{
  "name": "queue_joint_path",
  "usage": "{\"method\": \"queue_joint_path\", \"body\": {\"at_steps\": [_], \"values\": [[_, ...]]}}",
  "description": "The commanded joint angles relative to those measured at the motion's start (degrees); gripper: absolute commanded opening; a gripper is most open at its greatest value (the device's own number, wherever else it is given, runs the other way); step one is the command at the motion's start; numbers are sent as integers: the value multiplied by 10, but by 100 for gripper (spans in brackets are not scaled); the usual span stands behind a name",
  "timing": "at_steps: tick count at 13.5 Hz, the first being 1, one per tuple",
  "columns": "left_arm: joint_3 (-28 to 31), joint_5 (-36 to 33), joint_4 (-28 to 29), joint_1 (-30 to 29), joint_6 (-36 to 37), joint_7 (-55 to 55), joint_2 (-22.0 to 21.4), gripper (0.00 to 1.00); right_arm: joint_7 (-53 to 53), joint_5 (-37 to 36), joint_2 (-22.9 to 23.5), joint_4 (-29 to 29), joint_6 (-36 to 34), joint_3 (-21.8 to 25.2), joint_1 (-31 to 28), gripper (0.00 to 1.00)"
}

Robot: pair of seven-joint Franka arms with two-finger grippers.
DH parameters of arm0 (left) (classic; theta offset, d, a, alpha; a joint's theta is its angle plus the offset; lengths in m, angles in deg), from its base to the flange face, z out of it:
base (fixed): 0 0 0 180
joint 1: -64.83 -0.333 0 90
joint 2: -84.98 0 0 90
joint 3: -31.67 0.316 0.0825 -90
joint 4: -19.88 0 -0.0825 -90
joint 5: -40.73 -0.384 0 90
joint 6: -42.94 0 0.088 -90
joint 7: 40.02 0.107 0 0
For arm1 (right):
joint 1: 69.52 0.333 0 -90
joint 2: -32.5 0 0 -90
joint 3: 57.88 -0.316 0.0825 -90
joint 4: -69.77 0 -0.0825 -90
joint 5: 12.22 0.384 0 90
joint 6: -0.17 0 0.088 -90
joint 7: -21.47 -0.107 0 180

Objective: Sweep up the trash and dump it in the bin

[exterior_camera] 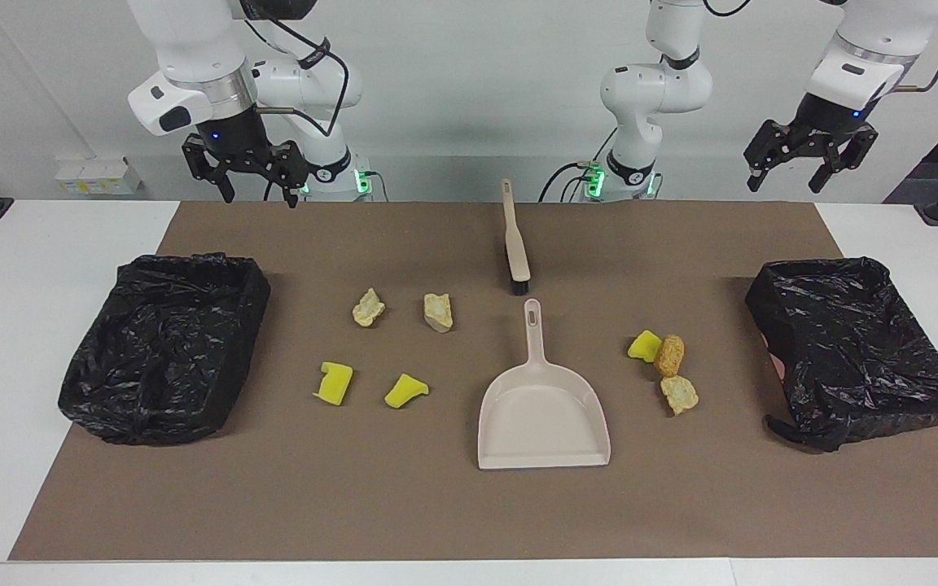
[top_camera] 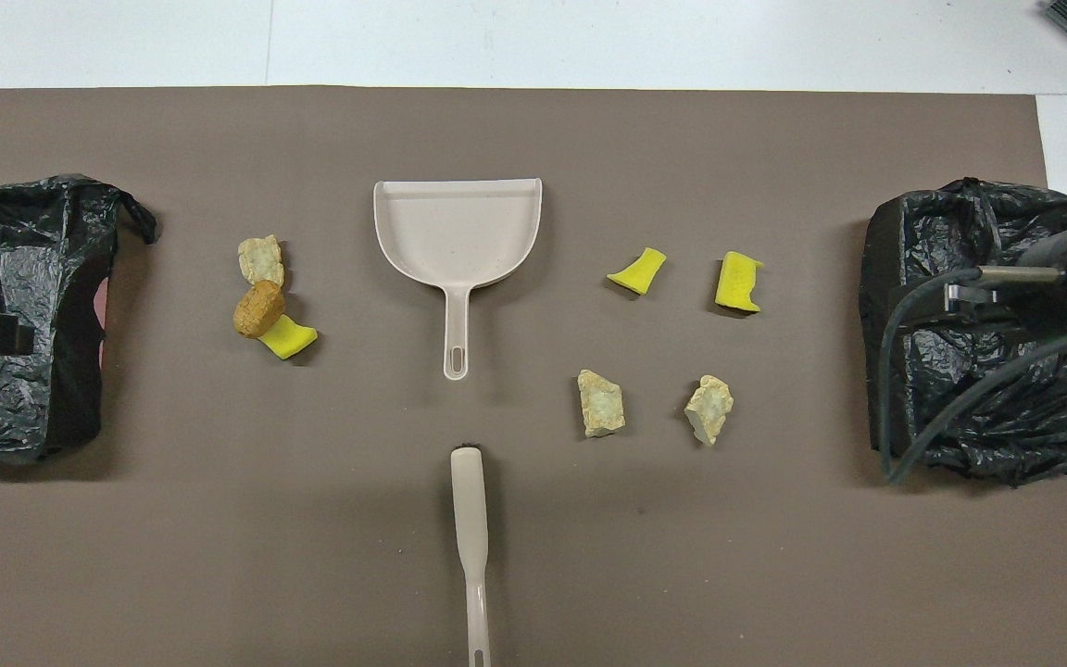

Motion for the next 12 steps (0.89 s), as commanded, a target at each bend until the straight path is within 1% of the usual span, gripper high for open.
{"method": "queue_joint_path", "body": {"at_steps": [1, 3, 4, 5, 6, 7, 8, 9, 11, 12], "values": [[-2, -2, -3, -5, 10, 5, -4, 100, 15, 12, 2, -2, 9, -2, -3, 100], [-7, -2, -3, 3, 10, 6, -4, 100, 15, 12, 5, 0, 26, -5, 1, 100], [-8, -1, 1, 4, 15, 6, -6, 100, 14, 8, 17, 0, 34, -8, 5, 100], [-9, -1, 2, 4, 20, 9, -7, 100, 12, 10, 26, 2, 38, -8, 19, 100], [-9, 1, 15, 5, 19, 7, -15, 100, 6, 7, 30, 2, 49, -8, 33, 100], [-16, 3, 40, 9, 17, 2, -28, 100, 1, 2, 40, 6, 62, -8, 46, 100], [-23, 3, 78, 22, 15, 2, -48, 100, -4, 0, 47, 10, 67, -8, 56, 100], [-23, 4, 130, 41, 4, 2, -74, 100, -13, -2, 61, 18, 70, -9, 69, 100], [-24, 5, 208, 75, -15, -4, -129, 100, -42, -18, 97, 43, 83, -9, 101, 100], [-26, 6, 248, 97, -30, -27, -152, 100, -62, -32, 116, 53, 96, -9, 119, 100]]}}
